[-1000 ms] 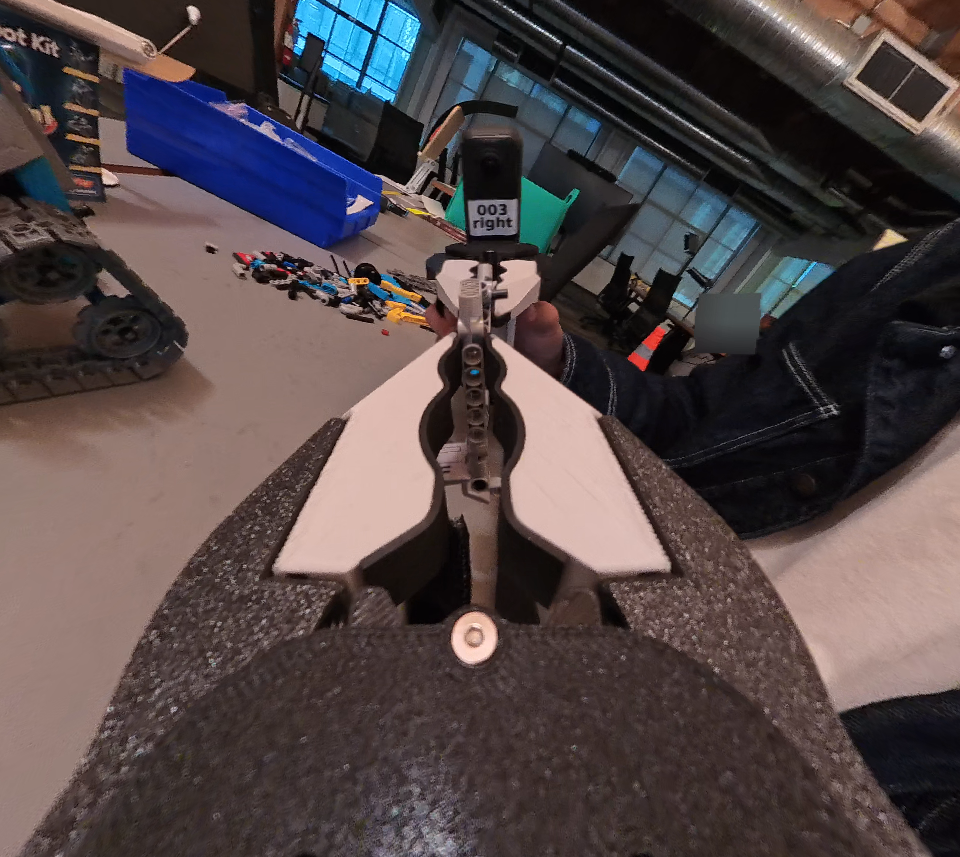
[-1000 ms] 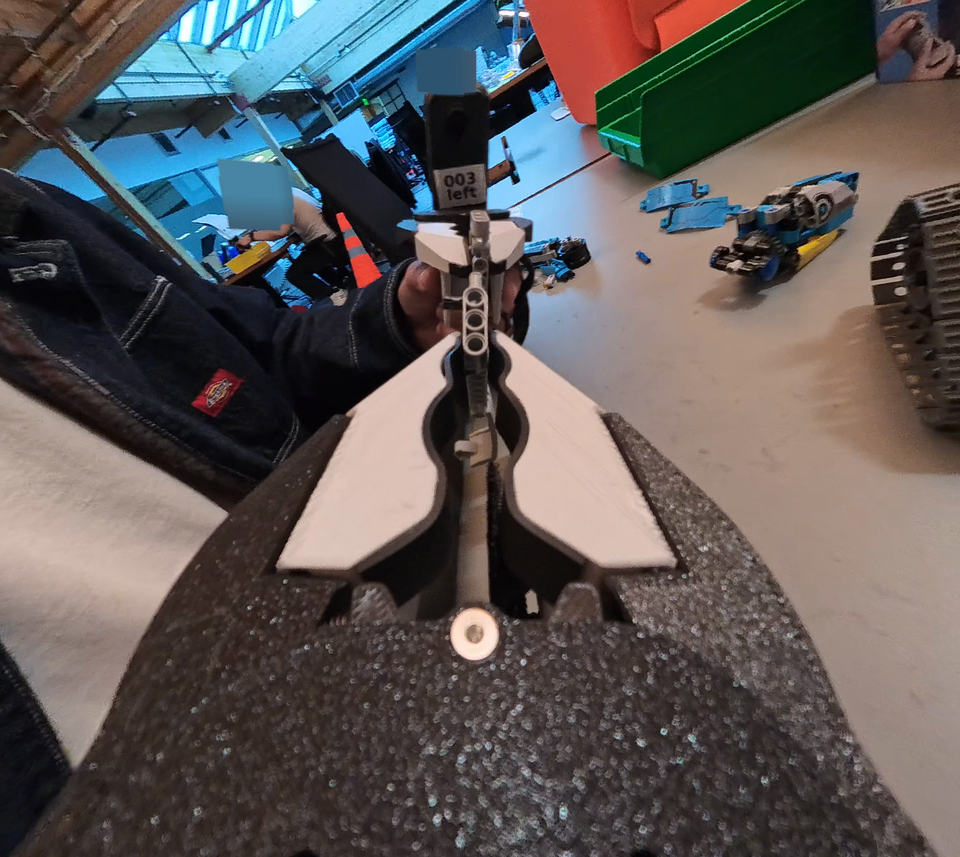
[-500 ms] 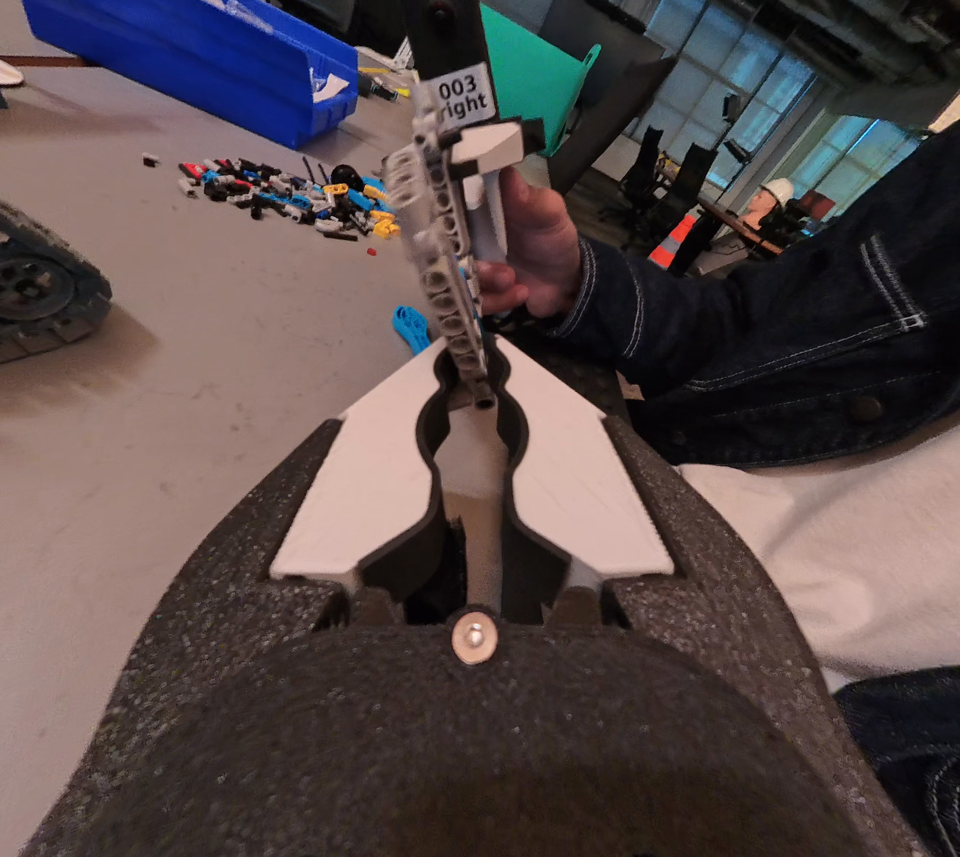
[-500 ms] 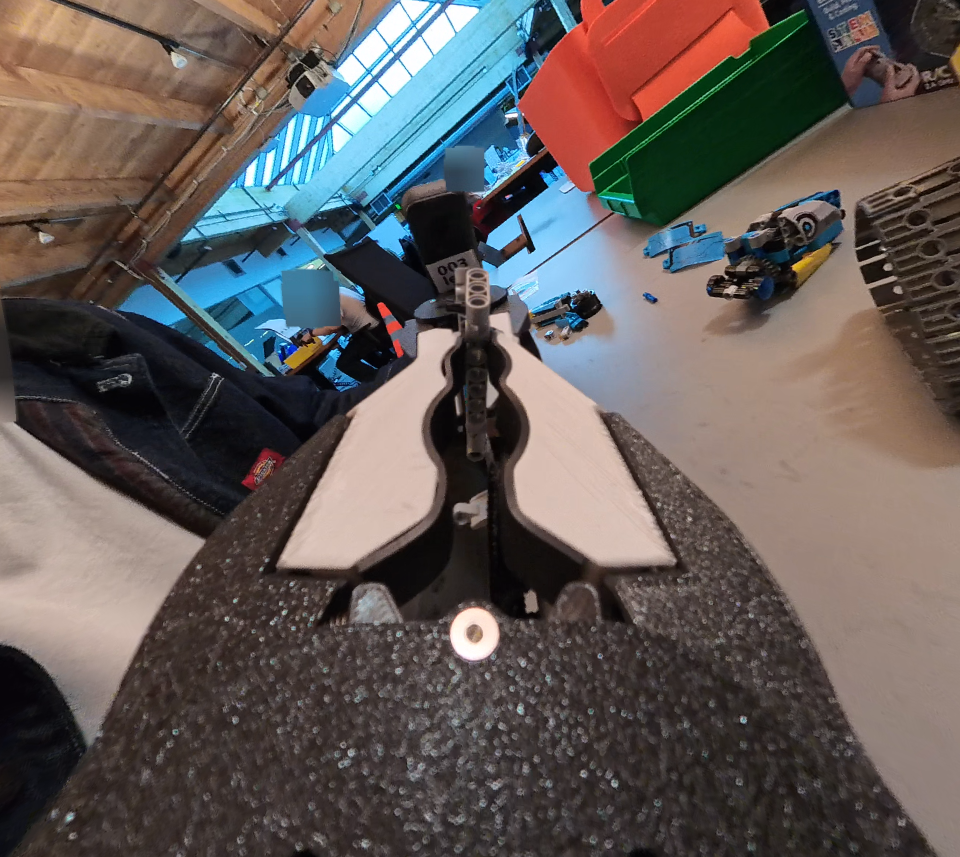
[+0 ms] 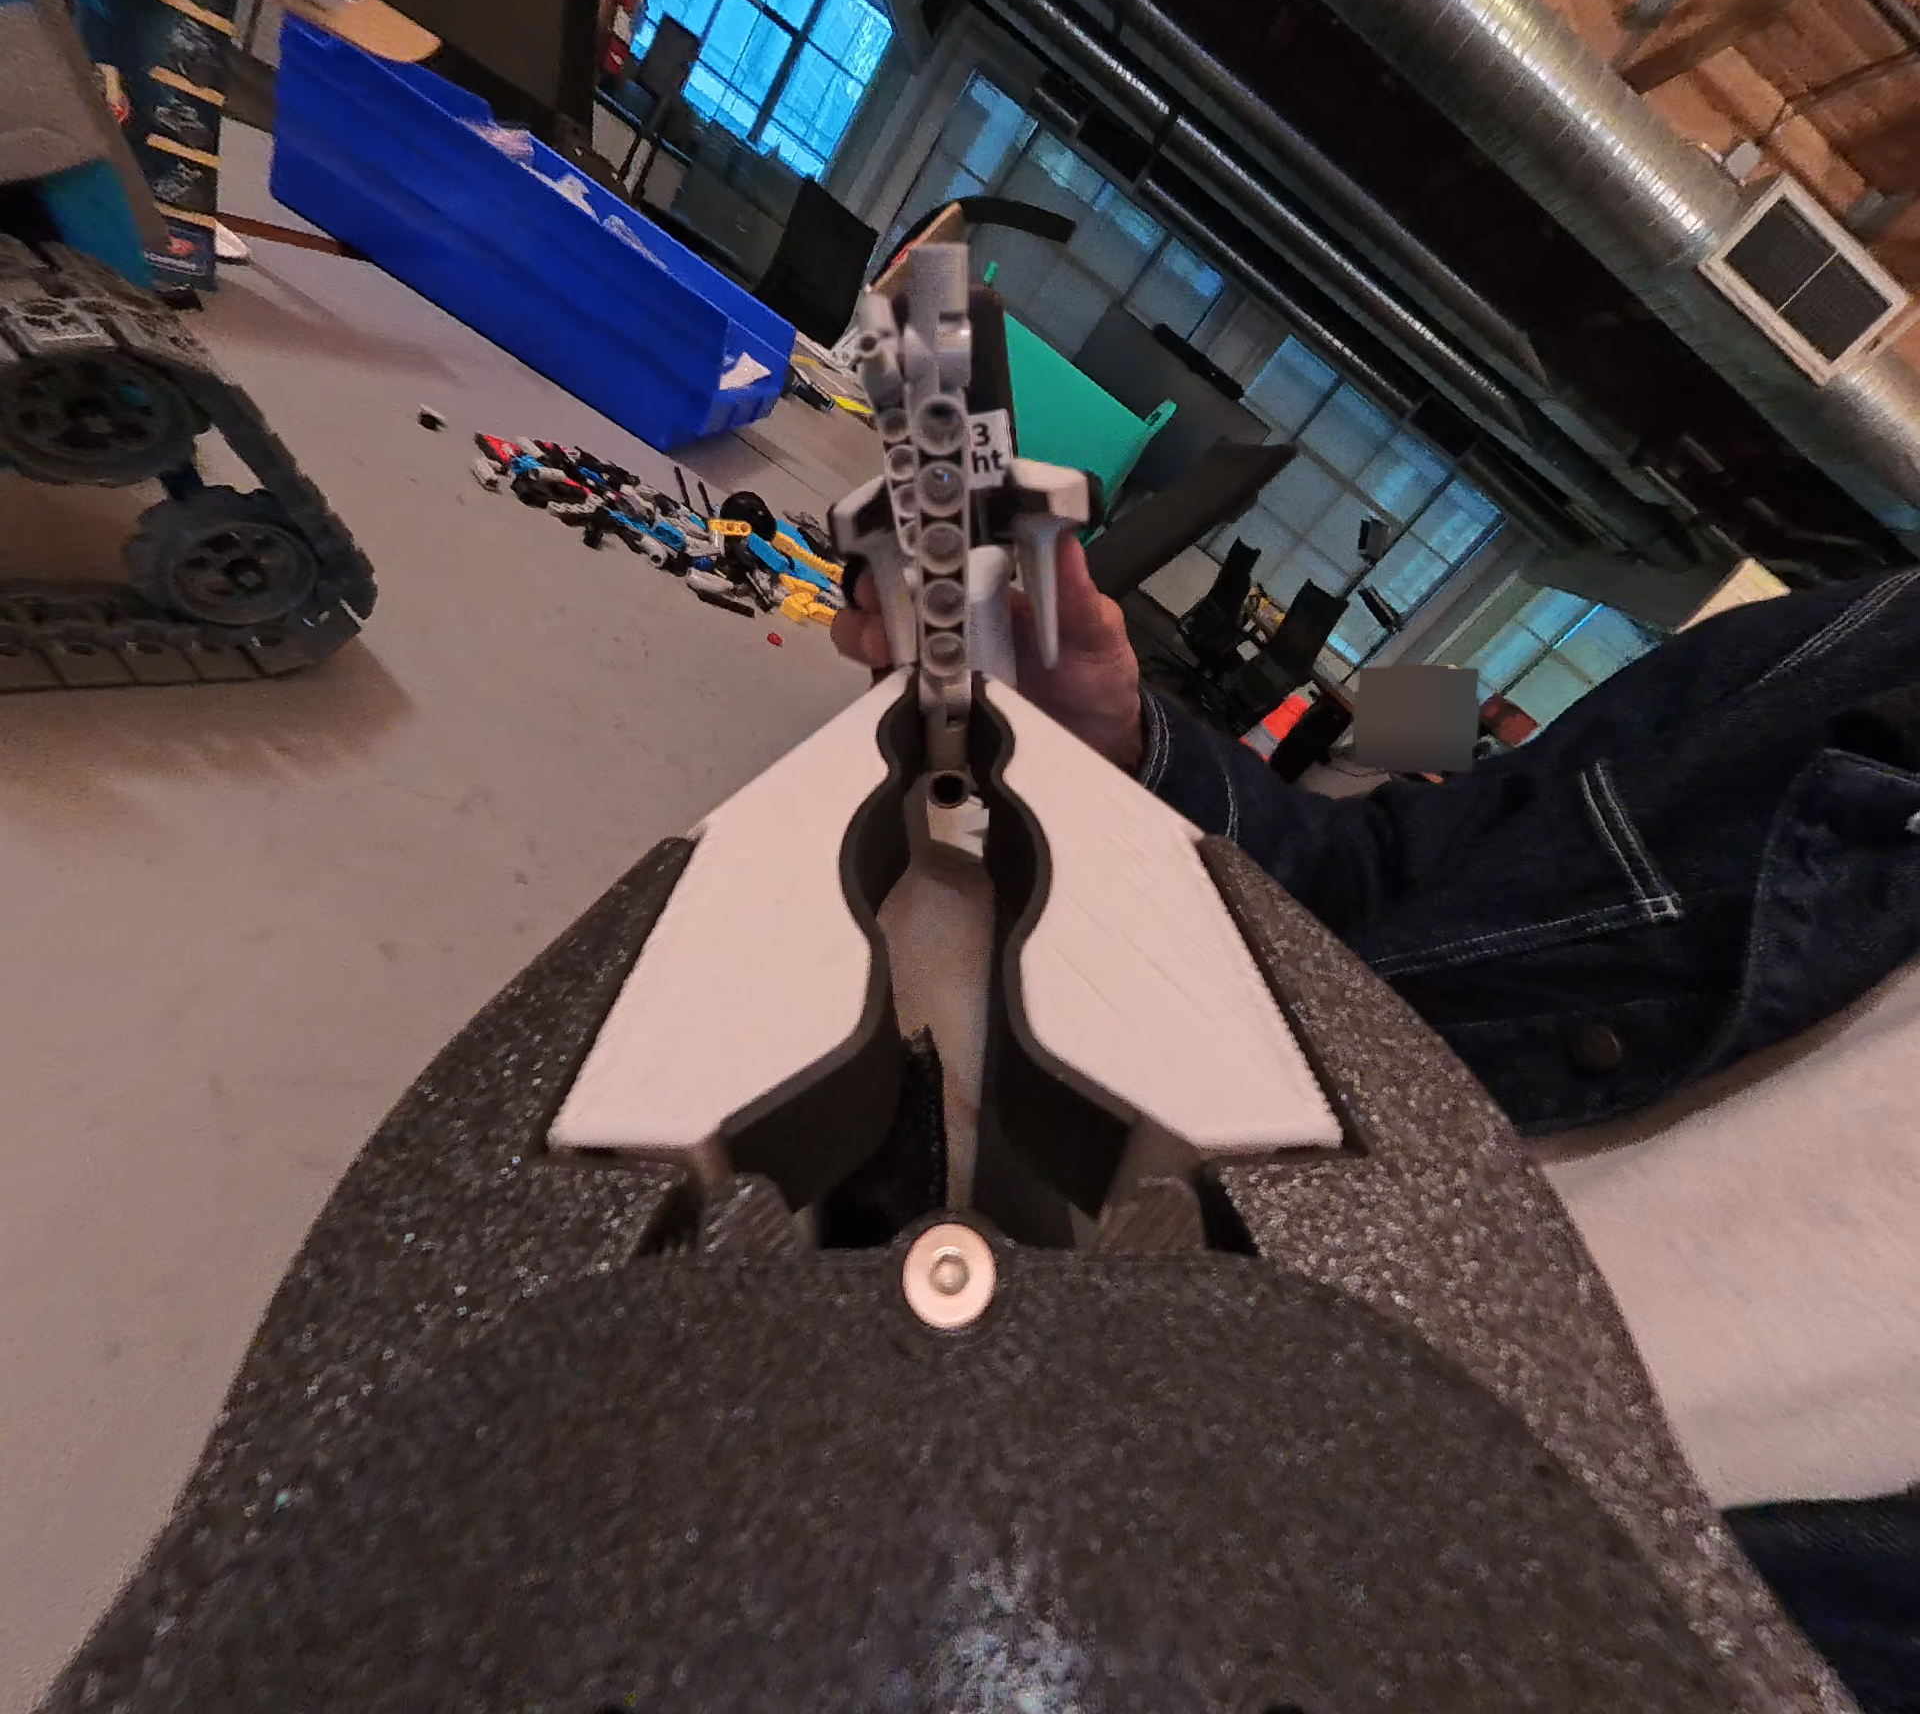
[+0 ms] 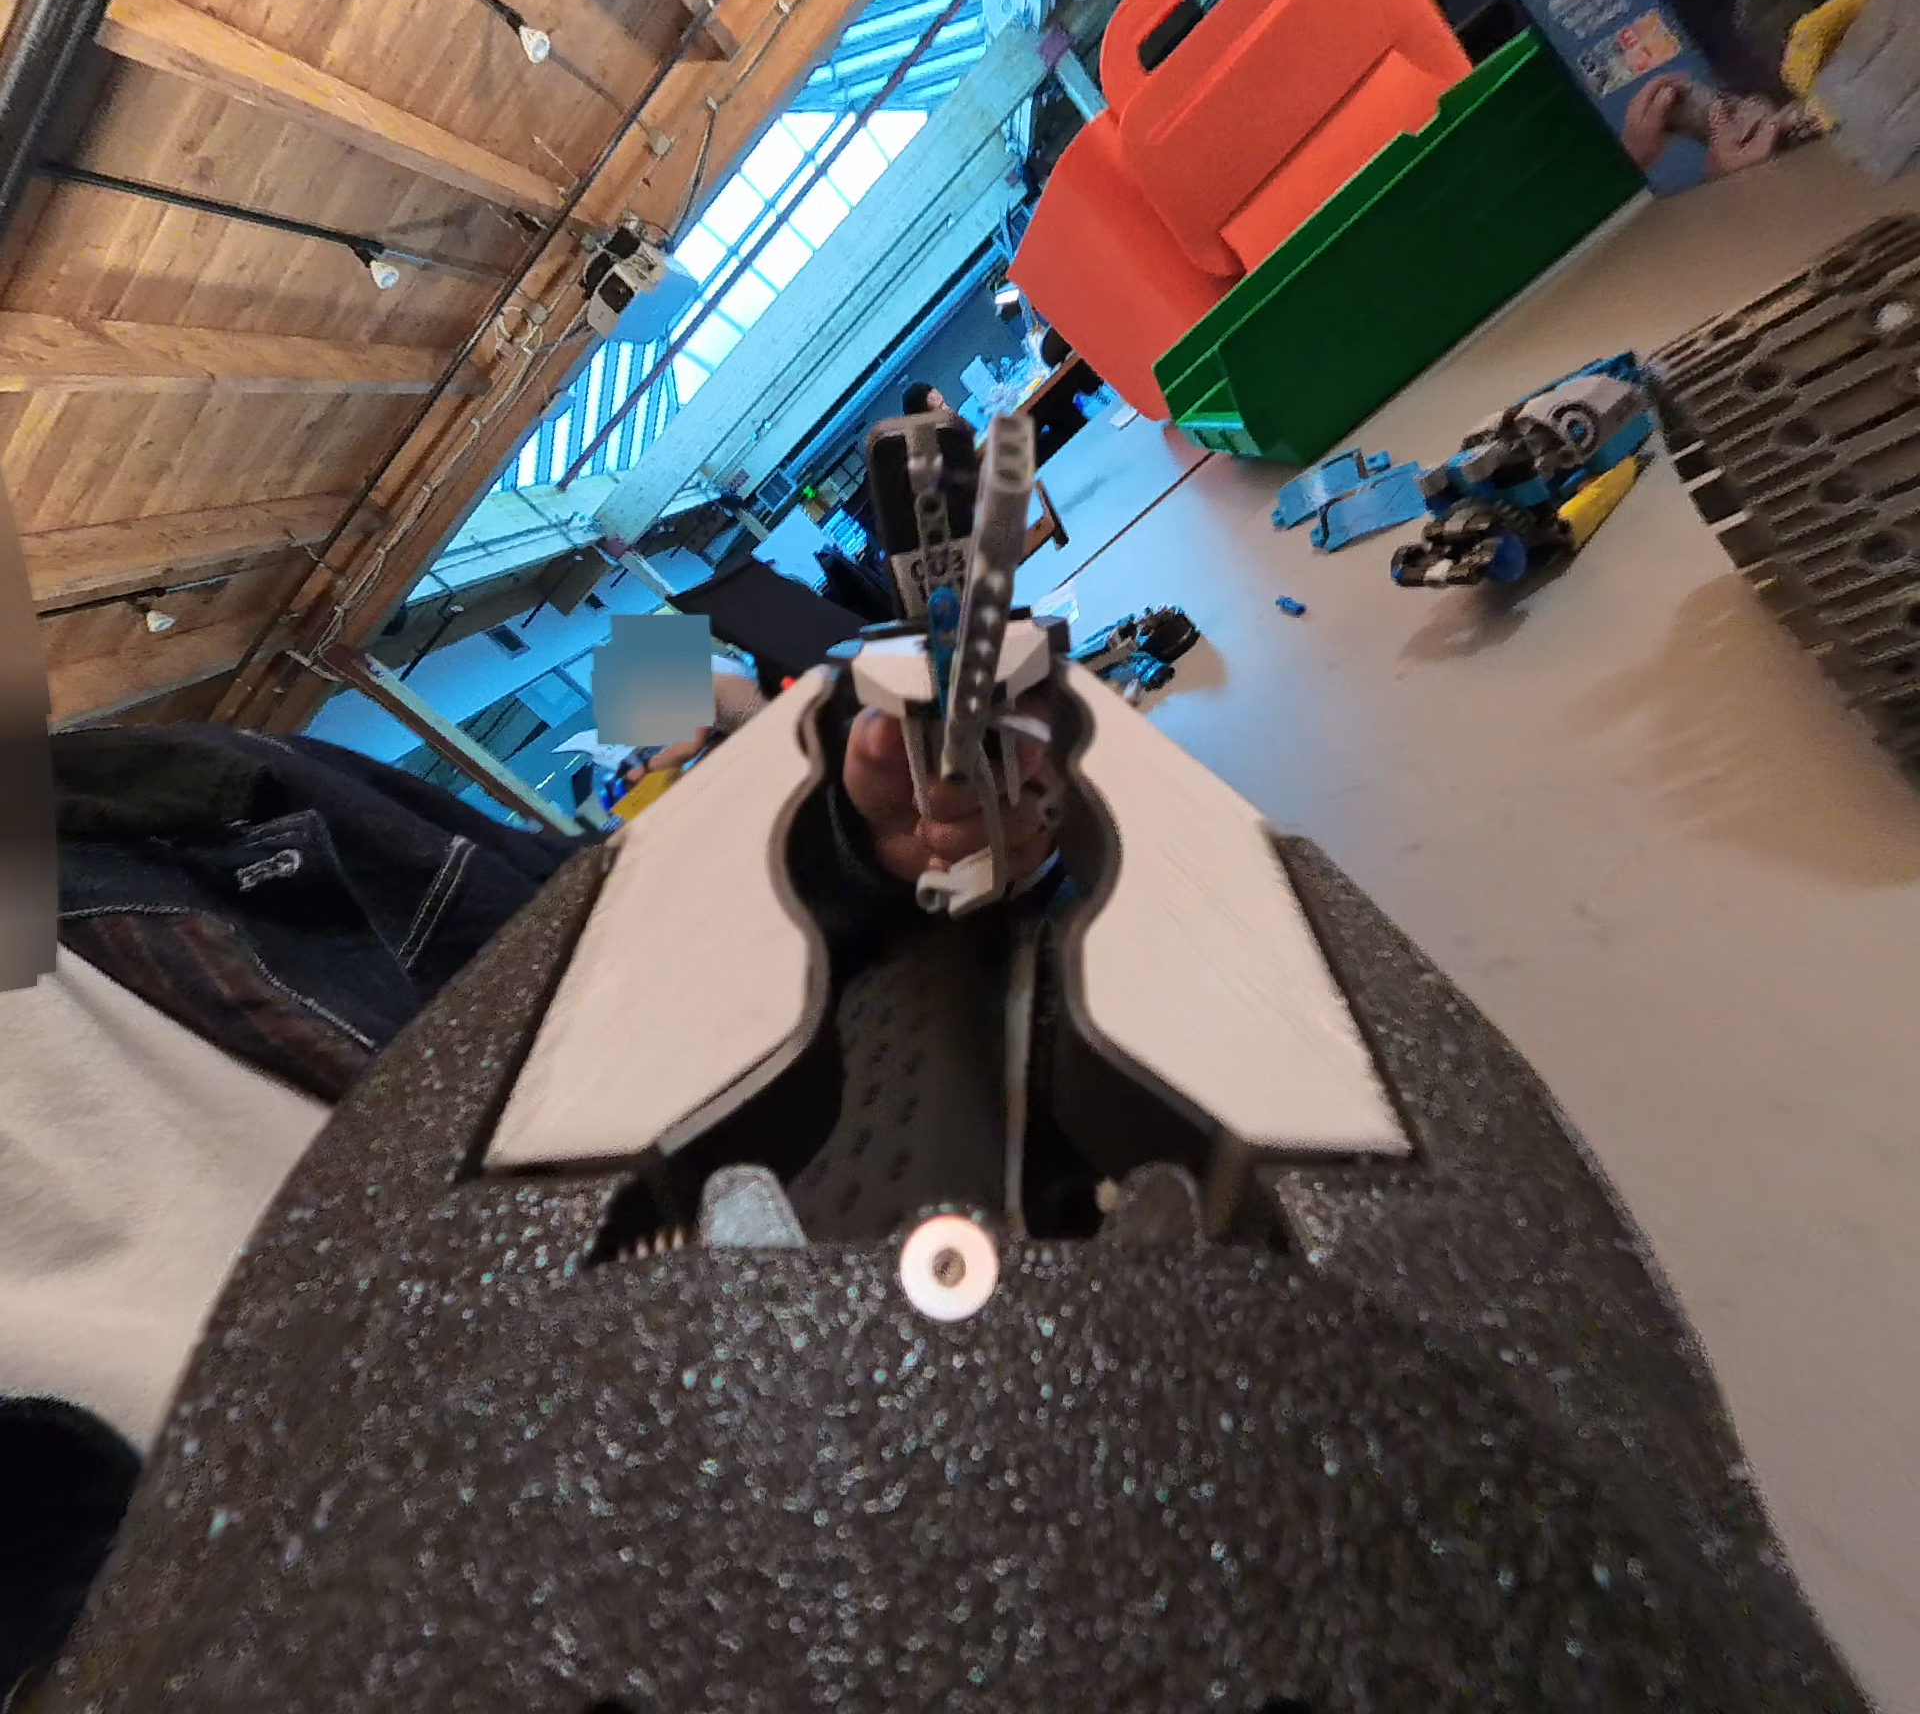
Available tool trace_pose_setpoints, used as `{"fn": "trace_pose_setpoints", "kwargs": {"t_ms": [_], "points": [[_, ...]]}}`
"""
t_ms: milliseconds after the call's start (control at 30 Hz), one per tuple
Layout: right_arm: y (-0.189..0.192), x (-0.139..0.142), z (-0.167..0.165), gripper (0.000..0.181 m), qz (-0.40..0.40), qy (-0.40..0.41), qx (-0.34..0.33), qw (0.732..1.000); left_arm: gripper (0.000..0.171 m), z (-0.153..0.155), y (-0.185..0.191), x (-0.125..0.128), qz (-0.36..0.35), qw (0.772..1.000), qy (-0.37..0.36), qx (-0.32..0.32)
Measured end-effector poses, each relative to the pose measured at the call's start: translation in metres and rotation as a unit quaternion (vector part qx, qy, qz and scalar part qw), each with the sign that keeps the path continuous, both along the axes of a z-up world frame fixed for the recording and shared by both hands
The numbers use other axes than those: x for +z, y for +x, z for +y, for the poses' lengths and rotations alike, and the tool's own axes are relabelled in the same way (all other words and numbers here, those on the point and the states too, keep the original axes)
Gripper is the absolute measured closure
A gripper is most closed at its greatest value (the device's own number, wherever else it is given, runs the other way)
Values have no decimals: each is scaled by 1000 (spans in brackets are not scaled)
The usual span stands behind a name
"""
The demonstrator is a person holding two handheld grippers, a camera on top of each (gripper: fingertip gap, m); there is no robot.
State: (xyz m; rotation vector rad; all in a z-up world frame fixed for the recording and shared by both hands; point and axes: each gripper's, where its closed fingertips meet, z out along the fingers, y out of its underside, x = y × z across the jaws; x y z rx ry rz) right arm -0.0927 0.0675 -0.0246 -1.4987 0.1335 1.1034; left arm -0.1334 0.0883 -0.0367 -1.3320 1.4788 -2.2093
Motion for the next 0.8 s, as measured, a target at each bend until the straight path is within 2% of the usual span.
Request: {"fn": "trace_pose_setpoints", "kwargs": {"t_ms": [133, 200, 300, 400, 467, 567, 667, 733, 800], "points": [[-10, -13, 8, 150, -23, -31, 6, 999, 167, 3, 1, 1, 2, 1000, -20, 1], [-15, -11, 9, 152, -12, -27, 19, 999, 167, 0, 1, 0, 5, 1000, -14, -4], [-21, -15, 12, 170, -17, -37, 28, 999, 167, -3, 0, 0, 2, 1000, -10, -9], [-23, -15, 10, 176, 9, -44, 51, 998, 167, -6, 1, -2, 6, 1000, 3, -10], [-23, -20, 7, 176, -28, -53, 50, 997, 167, -6, 2, -5, 9, 1000, 18, -6], [-7, -31, 2, 177, -51, -86, 37, 994, 167, 14, 0, -1, 1, 1000, 7, 25], [9, -26, -8, 177, -41, -77, 30, 996, 167, 38, -4, 1, 1, 998, -18, 52], [10, -27, -7, 176, -29, -79, 31, 996, 167, 32, -1, -6, 14, 999, 8, 48], [12, -25, -5, 176, 3, -76, 31, 997, 167, 20, 4, -25, 45, 995, 75, 44]]}}
